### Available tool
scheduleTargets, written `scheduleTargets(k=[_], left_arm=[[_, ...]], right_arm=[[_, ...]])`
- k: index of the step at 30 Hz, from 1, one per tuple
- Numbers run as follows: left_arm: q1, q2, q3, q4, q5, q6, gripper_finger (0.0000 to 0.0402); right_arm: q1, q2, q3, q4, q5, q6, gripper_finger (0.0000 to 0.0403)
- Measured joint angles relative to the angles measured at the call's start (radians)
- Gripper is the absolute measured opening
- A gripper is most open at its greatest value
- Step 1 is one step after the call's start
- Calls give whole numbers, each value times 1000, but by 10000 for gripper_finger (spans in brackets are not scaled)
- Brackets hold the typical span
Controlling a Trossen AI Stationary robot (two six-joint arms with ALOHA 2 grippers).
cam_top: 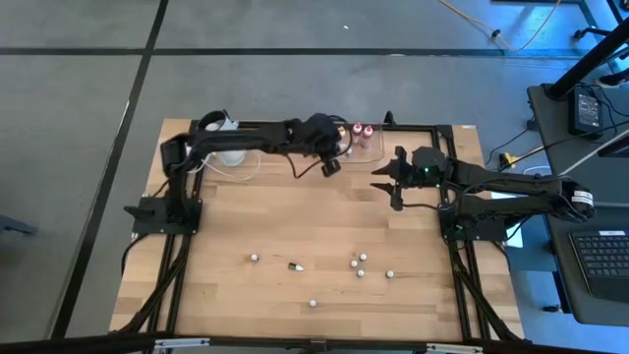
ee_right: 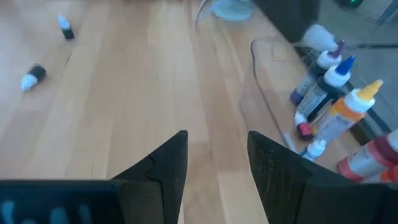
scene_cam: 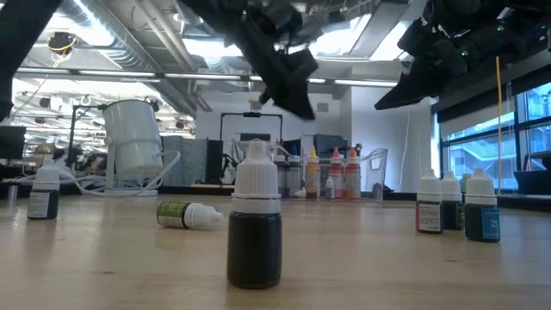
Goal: Pick & Place food coloring
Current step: Put the small purple food coloring bottle into the transparent container
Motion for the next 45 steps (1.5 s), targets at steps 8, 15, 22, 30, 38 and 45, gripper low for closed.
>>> scheduleTargets(k=[8,15,22,30,38,45], left_arm=[[84,106,9,-5,68,-40,72],[110,138,9,23,76,-65,71],[109,150,10,21,75,-87,71],[109,163,10,-83,47,-107,71],[99,160,11,-192,24,-144,72],[85,158,13,-276,10,-174,72]], right_arm=[[-2,37,0,13,1,-2,168],[-2,89,0,51,1,-27,168],[-2,134,0,68,1,-50,168],[-2,145,0,72,0,-50,168],[-2,145,0,72,0,-50,168],[-2,145,0,72,-1,-50,168]])
